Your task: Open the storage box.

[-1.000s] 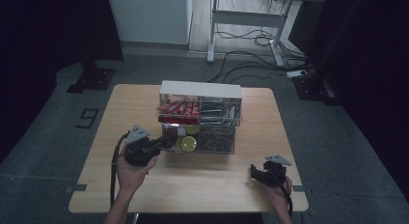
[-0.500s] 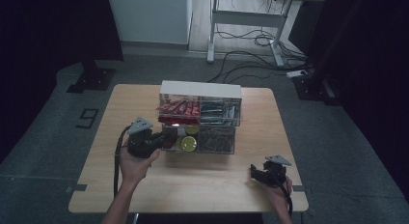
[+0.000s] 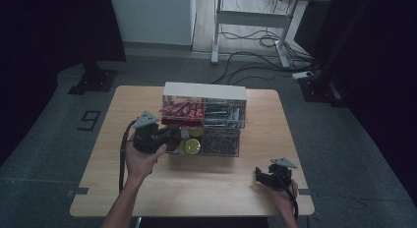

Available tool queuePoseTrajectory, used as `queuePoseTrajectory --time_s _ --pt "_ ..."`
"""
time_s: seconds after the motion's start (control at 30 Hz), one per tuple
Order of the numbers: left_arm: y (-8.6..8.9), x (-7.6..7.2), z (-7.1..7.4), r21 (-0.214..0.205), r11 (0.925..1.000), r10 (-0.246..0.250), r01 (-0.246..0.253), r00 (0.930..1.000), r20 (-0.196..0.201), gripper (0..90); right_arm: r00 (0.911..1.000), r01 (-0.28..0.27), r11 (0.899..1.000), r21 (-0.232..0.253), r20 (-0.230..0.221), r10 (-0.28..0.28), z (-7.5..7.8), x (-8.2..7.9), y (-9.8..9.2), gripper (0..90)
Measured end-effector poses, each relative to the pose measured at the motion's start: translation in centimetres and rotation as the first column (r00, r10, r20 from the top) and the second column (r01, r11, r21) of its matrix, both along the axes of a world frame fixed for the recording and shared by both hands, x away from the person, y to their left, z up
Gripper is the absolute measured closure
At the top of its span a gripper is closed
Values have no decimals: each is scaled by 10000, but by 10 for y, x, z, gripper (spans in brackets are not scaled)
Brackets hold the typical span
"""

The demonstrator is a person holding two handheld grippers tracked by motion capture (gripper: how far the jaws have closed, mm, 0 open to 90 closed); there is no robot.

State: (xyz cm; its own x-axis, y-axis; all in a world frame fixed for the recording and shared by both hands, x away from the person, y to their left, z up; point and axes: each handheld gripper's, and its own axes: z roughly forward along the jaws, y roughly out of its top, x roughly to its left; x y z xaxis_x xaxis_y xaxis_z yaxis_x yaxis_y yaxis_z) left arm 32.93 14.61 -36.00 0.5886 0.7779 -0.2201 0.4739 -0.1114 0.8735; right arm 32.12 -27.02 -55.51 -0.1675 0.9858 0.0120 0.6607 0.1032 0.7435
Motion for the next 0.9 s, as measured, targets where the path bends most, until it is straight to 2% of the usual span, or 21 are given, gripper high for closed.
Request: queuePoseTrajectory --time_s 0.43,0.9 --pt "-2 12 3 -95 10000 -16 14 9998 -204 900 10000 4 10000 -3 0 -4 0 0 0 171" --pt "-4 18 7 -38 10000 10 -11 9996 -294 900 10000 2 10000 -4 0 -2 0 0 0 171"
